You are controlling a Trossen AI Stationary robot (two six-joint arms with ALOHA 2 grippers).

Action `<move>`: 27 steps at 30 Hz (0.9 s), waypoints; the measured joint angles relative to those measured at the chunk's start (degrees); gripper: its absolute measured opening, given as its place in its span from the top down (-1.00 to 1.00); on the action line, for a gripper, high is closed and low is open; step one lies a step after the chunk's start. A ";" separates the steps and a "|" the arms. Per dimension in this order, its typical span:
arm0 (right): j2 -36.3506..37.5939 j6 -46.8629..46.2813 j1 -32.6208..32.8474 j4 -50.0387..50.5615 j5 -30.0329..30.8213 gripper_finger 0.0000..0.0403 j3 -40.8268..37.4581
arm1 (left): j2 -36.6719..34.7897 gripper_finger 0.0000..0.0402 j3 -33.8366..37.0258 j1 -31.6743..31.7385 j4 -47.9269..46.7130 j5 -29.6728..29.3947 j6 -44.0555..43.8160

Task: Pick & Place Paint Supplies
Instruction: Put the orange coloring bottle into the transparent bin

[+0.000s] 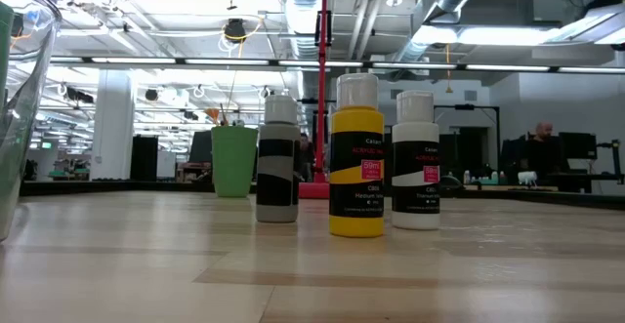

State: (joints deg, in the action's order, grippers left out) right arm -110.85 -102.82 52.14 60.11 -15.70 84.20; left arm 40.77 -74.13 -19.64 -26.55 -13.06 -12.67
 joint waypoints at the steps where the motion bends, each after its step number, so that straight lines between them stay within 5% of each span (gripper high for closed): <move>1: 0.01 0.82 -0.58 0.22 -0.32 0.41 0.02 | 0.01 0.30 0.00 0.00 0.00 0.00 0.00; 14: -0.02 31.59 -23.32 0.66 3.54 0.98 0.00 | 0.13 0.30 0.00 0.00 0.00 0.00 -0.02; 23: -0.04 47.44 -29.82 2.03 6.19 0.90 2.30 | 0.11 0.30 0.00 0.00 0.00 0.00 -0.24; 27: -0.04 53.17 -30.19 14.84 15.54 0.80 5.78 | 0.11 0.30 0.00 0.00 0.00 -0.28 0.24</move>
State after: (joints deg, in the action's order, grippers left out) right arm -110.89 -49.66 21.95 74.96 -0.16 89.99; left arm 40.88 -74.13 -19.64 -26.55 -13.34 -12.43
